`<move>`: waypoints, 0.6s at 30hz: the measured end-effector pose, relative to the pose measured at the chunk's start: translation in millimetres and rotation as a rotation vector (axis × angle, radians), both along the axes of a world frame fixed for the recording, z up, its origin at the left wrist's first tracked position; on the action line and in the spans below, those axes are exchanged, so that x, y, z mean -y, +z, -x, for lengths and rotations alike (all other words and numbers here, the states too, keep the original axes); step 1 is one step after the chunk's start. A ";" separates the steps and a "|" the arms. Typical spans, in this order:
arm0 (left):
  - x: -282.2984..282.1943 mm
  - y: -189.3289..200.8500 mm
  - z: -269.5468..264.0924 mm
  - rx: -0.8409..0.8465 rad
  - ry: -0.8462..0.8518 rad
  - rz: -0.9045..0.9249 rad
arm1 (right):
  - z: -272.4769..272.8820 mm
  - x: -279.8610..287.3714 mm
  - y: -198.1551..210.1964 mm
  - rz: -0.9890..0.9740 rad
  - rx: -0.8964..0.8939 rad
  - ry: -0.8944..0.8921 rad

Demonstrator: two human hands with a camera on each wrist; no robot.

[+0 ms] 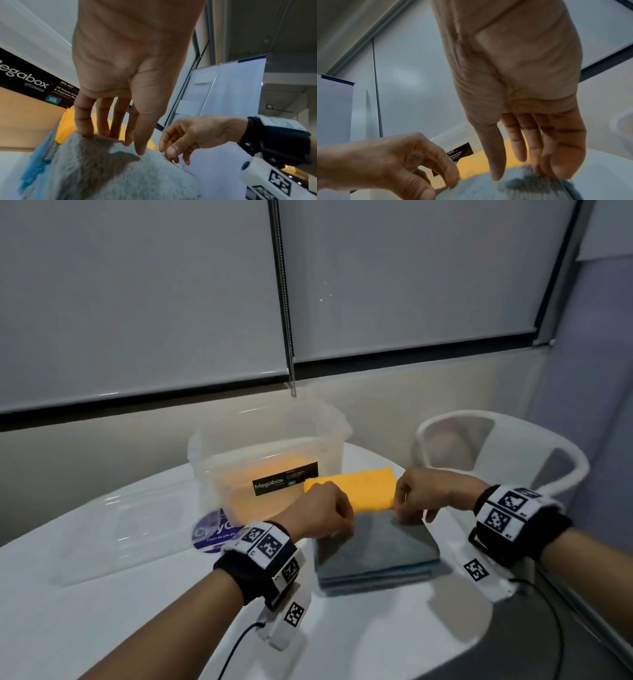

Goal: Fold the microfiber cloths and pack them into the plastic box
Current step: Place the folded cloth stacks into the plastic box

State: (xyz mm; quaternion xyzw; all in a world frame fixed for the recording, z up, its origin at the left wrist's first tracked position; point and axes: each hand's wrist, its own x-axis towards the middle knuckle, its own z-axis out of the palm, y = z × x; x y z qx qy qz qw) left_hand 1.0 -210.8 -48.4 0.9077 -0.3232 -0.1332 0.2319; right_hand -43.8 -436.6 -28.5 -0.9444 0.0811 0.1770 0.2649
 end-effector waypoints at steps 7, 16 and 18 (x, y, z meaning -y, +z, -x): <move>-2.0 -22.3 3.3 0.020 0.047 -0.123 | 18.6 9.2 -28.6 -0.057 0.015 -0.142; -5.9 -41.7 9.6 0.094 0.162 -0.089 | 22.5 7.3 -32.7 -0.131 0.058 -0.225; -5.0 -40.9 9.1 0.116 0.155 -0.076 | 21.6 4.9 -28.7 -0.067 0.128 -0.187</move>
